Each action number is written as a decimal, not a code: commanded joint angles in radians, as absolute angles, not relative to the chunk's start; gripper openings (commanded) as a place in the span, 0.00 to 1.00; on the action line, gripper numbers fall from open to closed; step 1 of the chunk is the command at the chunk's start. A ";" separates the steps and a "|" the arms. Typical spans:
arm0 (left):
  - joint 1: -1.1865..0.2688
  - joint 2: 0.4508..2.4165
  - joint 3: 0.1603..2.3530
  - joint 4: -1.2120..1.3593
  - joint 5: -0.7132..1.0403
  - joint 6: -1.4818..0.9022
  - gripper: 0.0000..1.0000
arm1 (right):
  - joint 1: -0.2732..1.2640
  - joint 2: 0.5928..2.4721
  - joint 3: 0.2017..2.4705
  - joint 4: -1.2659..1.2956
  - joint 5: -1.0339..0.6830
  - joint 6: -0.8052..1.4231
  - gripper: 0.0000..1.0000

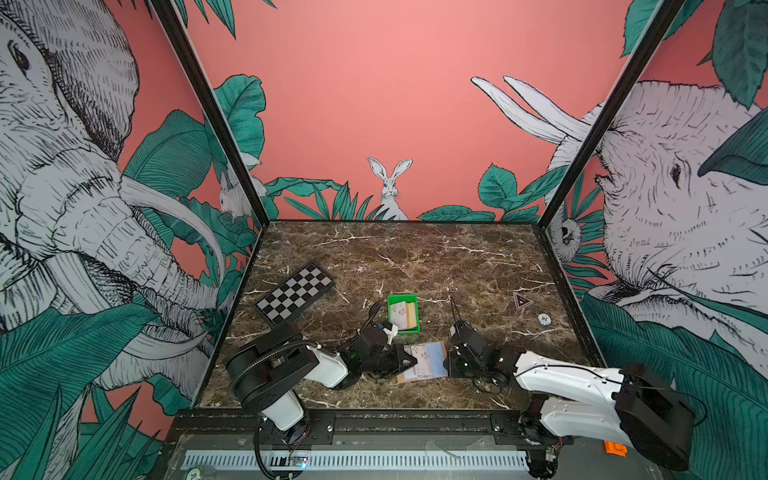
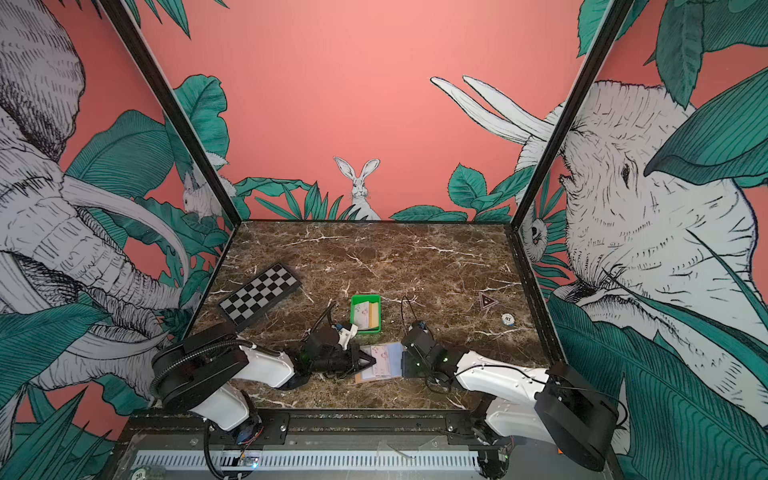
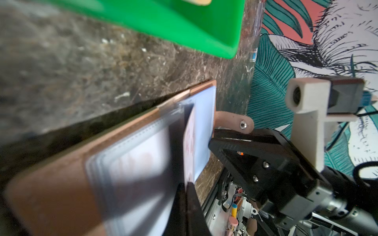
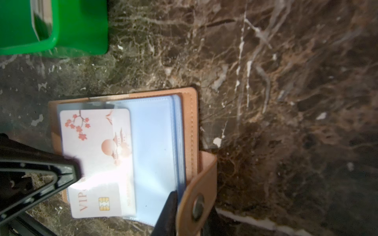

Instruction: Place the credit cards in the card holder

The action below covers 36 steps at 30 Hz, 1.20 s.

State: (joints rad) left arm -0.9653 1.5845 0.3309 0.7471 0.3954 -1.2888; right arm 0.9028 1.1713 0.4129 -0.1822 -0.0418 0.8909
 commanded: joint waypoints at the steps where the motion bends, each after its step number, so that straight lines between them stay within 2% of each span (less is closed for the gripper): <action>1: -0.976 1.551 0.352 0.576 0.367 -1.258 0.04 | 0.913 1.171 0.393 -0.179 -0.051 0.904 0.19; 6: -0.977 1.475 0.397 0.366 0.332 -1.198 0.11 | 0.915 1.179 0.397 -0.191 -0.048 0.900 0.19; 10: -0.977 1.419 0.429 0.199 0.296 -1.147 0.27 | 0.918 1.187 0.397 -0.191 -0.045 0.899 0.18; 12: -0.977 1.403 0.440 0.161 0.290 -1.134 0.30 | 0.920 1.190 0.398 -0.186 -0.047 0.898 0.18; 20: -0.980 1.435 0.470 0.173 0.310 -1.121 0.26 | 0.927 1.204 0.402 -0.178 -0.047 0.899 0.18; 29: -0.997 1.502 0.534 0.196 0.329 -1.109 0.15 | 0.930 1.198 0.401 -0.186 -0.041 0.900 0.18; 36: -1.003 1.545 0.581 0.184 0.335 -1.090 0.14 | 0.931 1.200 0.407 -0.187 -0.041 0.898 0.18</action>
